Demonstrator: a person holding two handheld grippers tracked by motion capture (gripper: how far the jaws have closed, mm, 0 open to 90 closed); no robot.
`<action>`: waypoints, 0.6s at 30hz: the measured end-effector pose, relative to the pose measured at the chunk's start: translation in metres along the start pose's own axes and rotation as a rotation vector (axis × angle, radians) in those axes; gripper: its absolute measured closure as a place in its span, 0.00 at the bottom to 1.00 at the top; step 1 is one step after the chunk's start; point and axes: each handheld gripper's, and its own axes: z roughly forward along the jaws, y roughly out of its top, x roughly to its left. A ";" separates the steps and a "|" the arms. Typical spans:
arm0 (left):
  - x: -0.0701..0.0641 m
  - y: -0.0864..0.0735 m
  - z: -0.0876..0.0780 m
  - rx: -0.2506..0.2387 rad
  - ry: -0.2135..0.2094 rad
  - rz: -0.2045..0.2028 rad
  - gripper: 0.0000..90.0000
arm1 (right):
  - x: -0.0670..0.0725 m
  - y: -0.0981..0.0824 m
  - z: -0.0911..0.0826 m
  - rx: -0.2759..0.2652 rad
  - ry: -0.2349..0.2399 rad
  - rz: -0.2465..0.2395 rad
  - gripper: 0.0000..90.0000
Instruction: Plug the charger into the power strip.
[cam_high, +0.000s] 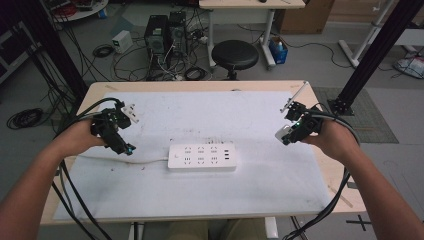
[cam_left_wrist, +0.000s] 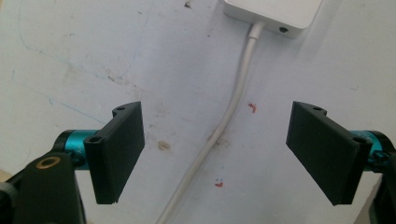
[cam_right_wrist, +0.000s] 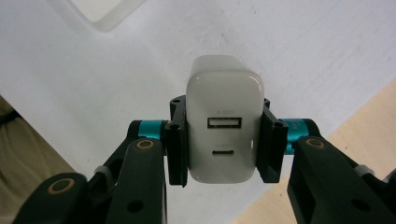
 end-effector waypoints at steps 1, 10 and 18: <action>0.000 0.000 -0.001 0.001 -0.001 0.008 0.21 | 0.002 0.001 0.000 -0.001 -0.004 0.003 0.69; 0.003 0.000 -0.001 0.000 -0.012 -0.025 0.21 | 0.013 0.022 0.006 -0.007 -0.005 -0.060 0.69; 0.000 -0.003 0.003 0.007 0.005 -0.042 0.21 | 0.025 0.062 0.006 -0.016 -0.001 -0.163 0.69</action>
